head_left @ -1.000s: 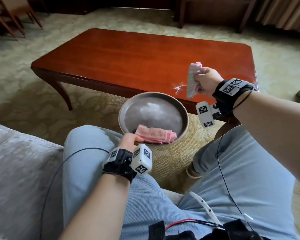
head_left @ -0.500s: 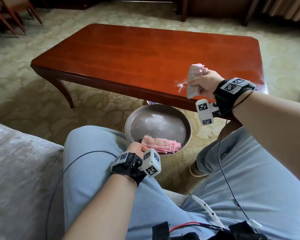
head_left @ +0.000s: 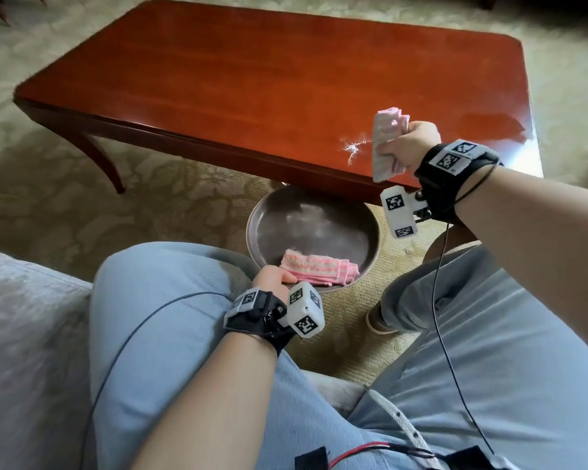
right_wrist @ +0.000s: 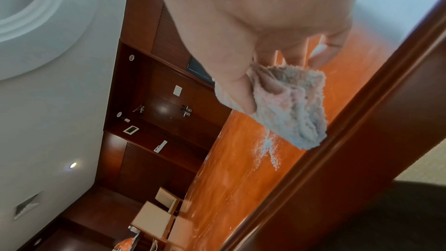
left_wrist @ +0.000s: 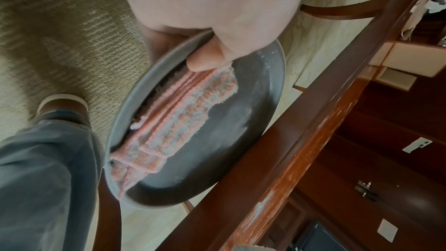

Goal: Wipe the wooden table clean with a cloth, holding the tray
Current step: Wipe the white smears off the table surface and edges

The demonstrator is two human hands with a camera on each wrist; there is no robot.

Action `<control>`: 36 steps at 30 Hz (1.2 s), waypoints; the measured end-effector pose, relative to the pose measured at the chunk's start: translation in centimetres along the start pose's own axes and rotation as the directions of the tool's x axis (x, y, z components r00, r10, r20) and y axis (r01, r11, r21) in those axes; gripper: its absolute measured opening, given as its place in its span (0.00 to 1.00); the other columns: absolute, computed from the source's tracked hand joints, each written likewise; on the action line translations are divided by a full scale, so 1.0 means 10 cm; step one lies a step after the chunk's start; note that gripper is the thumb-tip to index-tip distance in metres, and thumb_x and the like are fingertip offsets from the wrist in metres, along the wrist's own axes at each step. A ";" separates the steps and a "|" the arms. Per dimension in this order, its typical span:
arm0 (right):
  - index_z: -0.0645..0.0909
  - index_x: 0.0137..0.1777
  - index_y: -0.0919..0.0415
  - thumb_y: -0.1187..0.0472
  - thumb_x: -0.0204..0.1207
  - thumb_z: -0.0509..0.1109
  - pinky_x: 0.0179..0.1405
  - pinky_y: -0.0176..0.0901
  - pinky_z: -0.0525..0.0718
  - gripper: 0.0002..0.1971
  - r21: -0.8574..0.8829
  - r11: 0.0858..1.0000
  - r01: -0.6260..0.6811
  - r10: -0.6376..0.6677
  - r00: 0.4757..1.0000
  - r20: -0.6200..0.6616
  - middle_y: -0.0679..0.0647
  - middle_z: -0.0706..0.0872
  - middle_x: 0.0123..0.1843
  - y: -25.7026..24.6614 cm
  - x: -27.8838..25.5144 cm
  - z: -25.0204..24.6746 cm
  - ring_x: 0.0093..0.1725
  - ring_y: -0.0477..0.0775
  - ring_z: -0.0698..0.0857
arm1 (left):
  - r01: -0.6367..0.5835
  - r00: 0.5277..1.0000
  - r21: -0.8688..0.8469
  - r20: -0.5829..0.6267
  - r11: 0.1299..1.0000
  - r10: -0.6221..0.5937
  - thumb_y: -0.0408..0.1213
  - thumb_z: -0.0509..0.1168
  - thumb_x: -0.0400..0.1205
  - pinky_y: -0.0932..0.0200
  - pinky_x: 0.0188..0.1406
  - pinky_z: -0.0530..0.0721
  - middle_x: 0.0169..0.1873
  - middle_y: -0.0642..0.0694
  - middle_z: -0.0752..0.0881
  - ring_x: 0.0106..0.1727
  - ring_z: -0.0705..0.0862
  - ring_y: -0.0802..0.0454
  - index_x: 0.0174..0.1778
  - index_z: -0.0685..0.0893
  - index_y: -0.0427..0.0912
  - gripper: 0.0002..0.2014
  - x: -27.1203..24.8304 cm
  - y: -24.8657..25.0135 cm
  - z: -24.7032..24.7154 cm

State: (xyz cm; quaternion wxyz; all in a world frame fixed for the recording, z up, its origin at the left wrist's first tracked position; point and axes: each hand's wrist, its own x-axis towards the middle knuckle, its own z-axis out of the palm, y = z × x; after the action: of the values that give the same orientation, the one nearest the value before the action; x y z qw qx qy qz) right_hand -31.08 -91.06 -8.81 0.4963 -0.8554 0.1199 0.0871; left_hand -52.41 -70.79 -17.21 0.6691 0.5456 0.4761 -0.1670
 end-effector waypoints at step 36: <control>0.80 0.67 0.56 0.62 0.79 0.64 0.36 0.41 0.70 0.17 -0.792 0.551 0.261 -0.210 0.963 0.171 0.53 0.73 0.52 0.16 1.16 0.38 0.50 0.53 0.72 | 0.167 0.981 -0.204 0.137 0.965 -0.141 0.23 0.56 0.74 0.63 0.17 0.78 0.42 0.39 0.79 0.17 0.78 0.47 0.47 0.73 0.33 0.07 0.50 0.29 0.10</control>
State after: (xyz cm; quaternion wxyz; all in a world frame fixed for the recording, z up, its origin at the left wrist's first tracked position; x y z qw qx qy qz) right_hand -20.58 -89.88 -15.09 0.0633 -0.9921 -0.0624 0.0886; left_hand -47.35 -69.22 -19.73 0.7368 0.4204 0.4908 -0.1988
